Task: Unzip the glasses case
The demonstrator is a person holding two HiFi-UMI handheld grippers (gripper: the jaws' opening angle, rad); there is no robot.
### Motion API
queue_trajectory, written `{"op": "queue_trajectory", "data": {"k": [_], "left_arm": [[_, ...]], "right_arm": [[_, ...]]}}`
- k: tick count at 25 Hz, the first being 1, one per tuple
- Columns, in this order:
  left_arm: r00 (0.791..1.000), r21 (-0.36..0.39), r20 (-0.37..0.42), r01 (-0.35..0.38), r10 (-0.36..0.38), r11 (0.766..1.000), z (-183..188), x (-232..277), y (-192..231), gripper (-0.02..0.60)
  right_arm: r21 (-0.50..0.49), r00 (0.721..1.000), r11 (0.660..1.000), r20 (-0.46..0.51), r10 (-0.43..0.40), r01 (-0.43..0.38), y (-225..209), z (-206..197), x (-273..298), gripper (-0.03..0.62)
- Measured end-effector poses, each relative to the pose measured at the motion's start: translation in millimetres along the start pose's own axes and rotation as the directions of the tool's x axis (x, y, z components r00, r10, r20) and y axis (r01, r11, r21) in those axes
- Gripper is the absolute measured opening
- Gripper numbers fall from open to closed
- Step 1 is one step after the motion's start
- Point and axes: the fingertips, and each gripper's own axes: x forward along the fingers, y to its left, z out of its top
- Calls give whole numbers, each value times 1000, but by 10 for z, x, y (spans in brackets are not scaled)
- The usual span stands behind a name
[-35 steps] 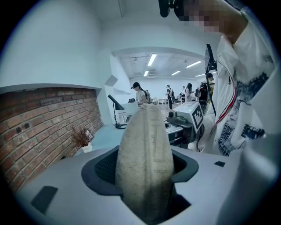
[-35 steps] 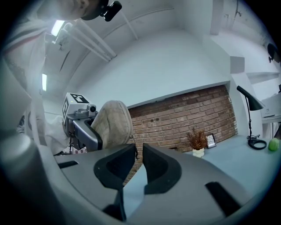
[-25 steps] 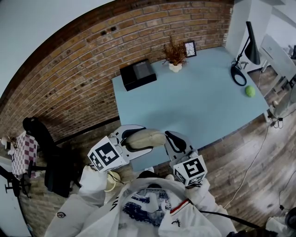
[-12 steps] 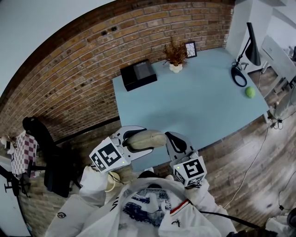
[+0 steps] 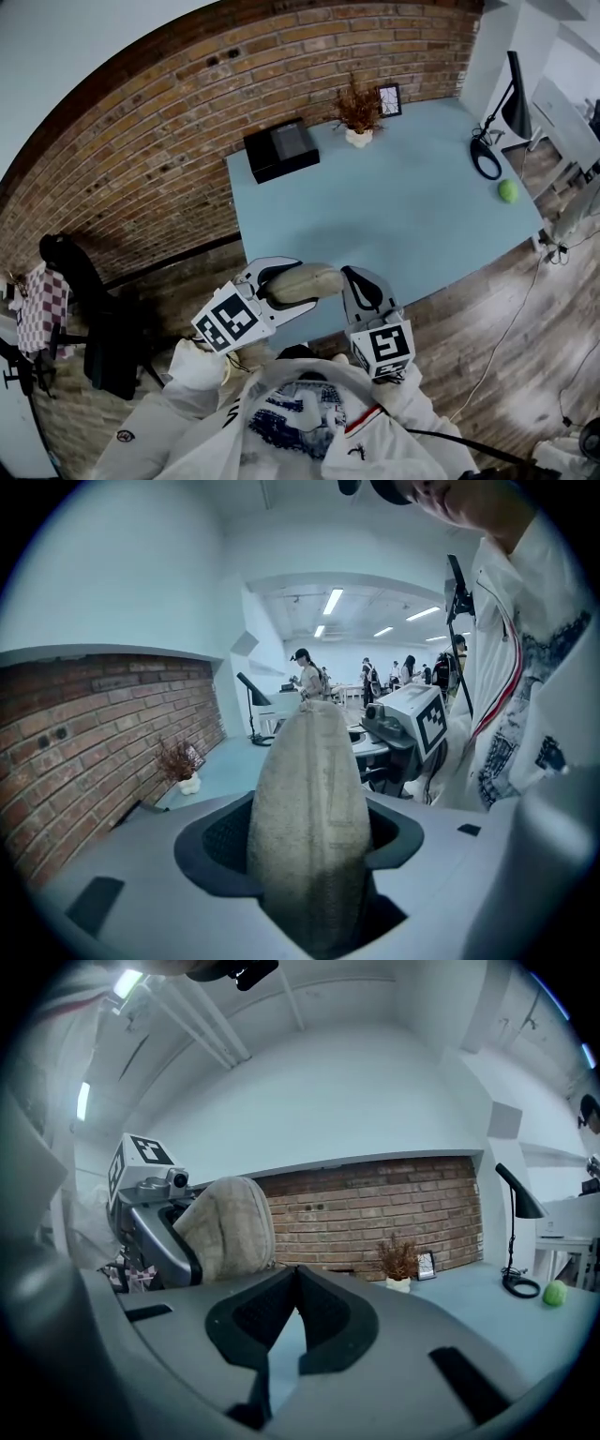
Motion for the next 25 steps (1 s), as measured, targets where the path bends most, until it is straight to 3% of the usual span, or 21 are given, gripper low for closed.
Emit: {"op": "queue_trajectory", "data": {"k": [16,25], "left_arm": [[999,-16,0,38,-38,999,-330,-209,550,291],[996,35,-31,89,-88,995,-618,-320,824,291]], "right_arm": [[-84,994,994,-77,-81,74,171,73,604,17],[-141,981,979,-110,-162,146,332,33,926,17]]}}
